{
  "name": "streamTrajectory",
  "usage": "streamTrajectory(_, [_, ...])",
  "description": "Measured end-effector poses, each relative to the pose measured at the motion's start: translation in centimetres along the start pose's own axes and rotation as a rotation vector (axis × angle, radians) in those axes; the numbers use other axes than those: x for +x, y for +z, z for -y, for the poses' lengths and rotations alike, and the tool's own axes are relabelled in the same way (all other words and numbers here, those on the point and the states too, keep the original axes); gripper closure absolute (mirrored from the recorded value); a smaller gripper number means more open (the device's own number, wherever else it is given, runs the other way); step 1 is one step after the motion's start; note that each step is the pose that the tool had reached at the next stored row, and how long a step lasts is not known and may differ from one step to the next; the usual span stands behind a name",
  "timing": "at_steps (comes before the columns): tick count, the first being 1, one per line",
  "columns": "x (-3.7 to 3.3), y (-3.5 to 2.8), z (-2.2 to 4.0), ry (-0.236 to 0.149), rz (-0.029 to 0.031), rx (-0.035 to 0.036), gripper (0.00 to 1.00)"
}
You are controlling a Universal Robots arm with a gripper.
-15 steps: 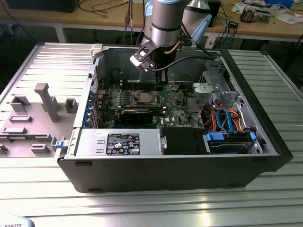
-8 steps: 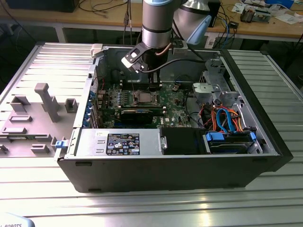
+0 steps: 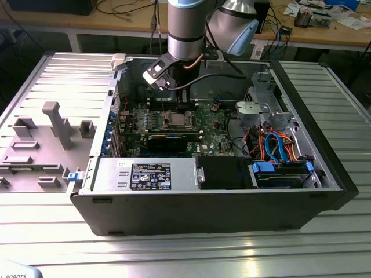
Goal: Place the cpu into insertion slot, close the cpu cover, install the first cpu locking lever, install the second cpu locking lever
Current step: 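Close the cpu cover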
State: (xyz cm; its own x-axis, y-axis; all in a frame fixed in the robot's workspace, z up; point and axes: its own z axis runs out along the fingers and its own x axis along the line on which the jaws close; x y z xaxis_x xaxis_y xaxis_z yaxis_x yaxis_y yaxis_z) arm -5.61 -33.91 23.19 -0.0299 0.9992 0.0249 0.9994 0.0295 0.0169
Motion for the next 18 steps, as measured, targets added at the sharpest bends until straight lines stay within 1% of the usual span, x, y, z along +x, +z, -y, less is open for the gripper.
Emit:
streamTrajectory(2, [0.01, 0.12, 0.38, 0.0, 0.0, 0.0012, 0.89])
streamTrajectory(5, [0.02, 0.36, 0.99, 0.0, -0.0002, 0.0049, 0.89])
streamTrajectory(6, [0.03, 0.52, 1.36, 0.0, -0.0002, 0.0068, 0.89])
streamTrajectory(8, [0.02, 0.82, 1.78, -0.001, -0.0002, 0.0078, 0.89])
streamTrajectory(9, [0.0, 1.16, 2.11, -0.003, -0.0002, 0.0085, 0.89])
streamTrajectory(10, [0.0, 1.42, 2.27, -0.004, -0.0003, 0.0094, 0.89])
streamTrajectory(13, [-0.01, 1.99, 2.46, -0.005, -0.0004, 0.011, 0.89])
streamTrajectory(15, [-0.03, 2.57, 2.58, -0.005, -0.0003, 0.0121, 0.89])
streamTrajectory(18, [-0.03, 2.64, 2.63, -0.005, 0.0001, 0.0124, 0.89])
